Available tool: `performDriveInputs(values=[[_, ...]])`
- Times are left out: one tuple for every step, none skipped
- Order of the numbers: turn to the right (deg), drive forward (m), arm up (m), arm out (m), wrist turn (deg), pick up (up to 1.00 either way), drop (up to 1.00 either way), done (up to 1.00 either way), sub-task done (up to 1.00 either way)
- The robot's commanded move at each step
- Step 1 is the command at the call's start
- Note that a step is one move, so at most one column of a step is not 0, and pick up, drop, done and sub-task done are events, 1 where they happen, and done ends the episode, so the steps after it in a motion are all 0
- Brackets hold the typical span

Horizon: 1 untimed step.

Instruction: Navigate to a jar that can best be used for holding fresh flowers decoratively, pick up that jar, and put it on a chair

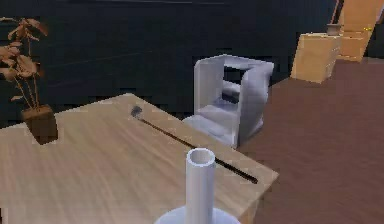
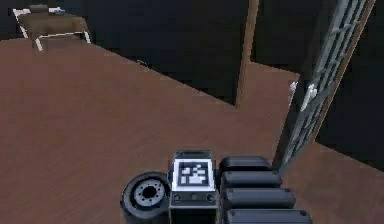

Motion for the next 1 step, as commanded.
performDriveInputs(values=[[-45.0,0.00,0.00,0.00,0.0,0.00,0.00,0.00,0.00]])
